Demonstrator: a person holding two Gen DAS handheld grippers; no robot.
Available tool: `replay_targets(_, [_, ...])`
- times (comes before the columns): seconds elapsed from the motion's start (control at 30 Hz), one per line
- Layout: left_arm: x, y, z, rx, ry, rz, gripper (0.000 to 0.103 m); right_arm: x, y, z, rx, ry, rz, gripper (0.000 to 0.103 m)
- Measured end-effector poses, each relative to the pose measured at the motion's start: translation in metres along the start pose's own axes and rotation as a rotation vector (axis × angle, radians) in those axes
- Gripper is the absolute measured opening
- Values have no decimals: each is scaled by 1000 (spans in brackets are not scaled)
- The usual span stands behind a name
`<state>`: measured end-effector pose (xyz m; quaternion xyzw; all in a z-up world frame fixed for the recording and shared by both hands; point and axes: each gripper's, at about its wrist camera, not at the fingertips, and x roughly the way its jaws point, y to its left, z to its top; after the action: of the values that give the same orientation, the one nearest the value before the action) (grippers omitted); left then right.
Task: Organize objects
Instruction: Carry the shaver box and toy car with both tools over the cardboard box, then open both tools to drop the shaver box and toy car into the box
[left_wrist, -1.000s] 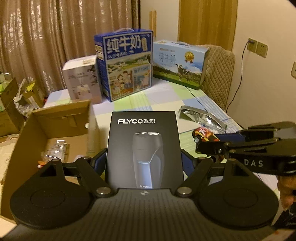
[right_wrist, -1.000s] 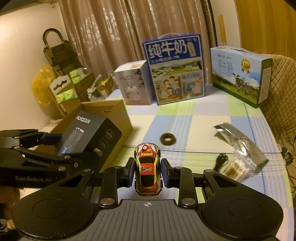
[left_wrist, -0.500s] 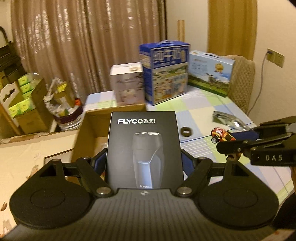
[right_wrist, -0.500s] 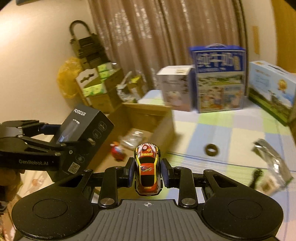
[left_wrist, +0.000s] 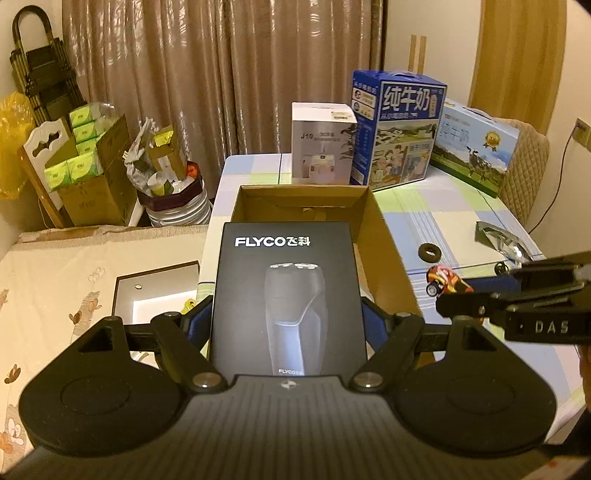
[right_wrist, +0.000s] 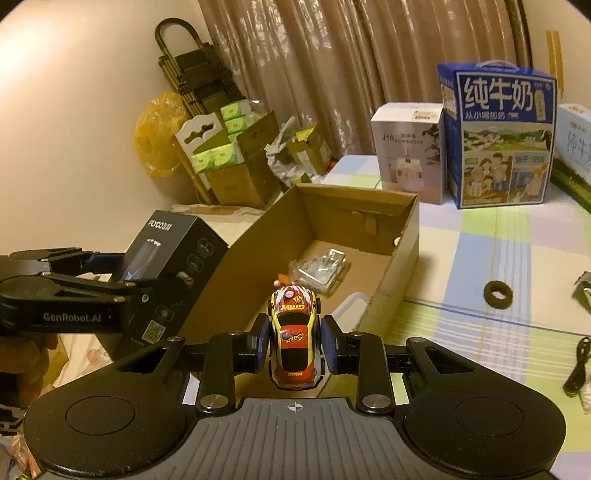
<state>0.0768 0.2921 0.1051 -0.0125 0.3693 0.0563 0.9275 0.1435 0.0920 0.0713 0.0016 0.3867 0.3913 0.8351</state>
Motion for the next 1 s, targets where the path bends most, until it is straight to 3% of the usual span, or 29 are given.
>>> replay_targets(0.43, [53,7,5,-6,52,0,76,41,-12,0,50,15,23,27])
replay_targets(1.0, [77,15,-6,-36,102,-13,76,59,-20,-3,72,31,15,27])
